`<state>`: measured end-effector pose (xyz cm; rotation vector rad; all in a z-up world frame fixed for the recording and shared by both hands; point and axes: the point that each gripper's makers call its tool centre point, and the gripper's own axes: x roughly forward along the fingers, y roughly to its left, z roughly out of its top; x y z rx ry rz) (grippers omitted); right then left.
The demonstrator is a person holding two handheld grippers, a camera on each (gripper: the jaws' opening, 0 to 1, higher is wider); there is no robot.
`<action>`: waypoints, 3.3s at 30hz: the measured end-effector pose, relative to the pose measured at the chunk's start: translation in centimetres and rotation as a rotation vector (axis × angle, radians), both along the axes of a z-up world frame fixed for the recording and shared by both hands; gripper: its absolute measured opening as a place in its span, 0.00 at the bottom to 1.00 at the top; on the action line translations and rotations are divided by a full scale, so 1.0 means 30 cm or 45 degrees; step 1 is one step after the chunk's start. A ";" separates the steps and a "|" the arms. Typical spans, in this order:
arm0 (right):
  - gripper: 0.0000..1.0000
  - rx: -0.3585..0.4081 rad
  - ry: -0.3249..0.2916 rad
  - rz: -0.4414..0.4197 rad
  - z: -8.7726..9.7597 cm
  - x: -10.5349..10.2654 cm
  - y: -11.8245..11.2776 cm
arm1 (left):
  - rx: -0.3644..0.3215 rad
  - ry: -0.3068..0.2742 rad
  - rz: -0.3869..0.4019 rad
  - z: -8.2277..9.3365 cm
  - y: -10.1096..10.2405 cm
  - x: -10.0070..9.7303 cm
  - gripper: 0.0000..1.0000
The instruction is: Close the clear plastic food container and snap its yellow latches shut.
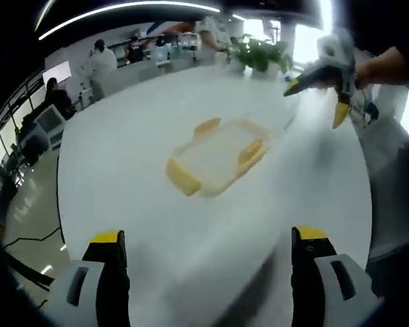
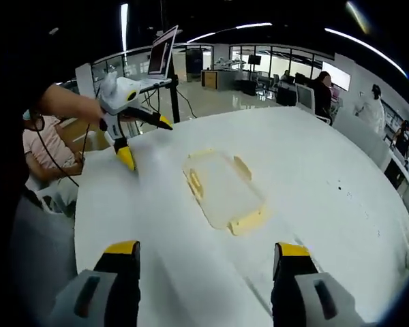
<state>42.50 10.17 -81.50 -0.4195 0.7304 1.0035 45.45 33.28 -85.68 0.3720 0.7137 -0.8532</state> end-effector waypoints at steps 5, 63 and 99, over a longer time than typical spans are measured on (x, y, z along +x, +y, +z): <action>0.80 -0.020 -0.009 0.055 -0.005 0.025 0.008 | 0.011 -0.006 -0.086 0.011 -0.013 0.012 0.99; 0.50 -0.256 0.072 0.451 -0.159 0.257 0.051 | 0.164 0.012 -0.822 -0.070 -0.113 0.257 0.54; 0.38 -0.396 0.108 0.598 -0.238 0.267 0.089 | 0.198 0.058 -0.949 -0.077 -0.151 0.227 0.37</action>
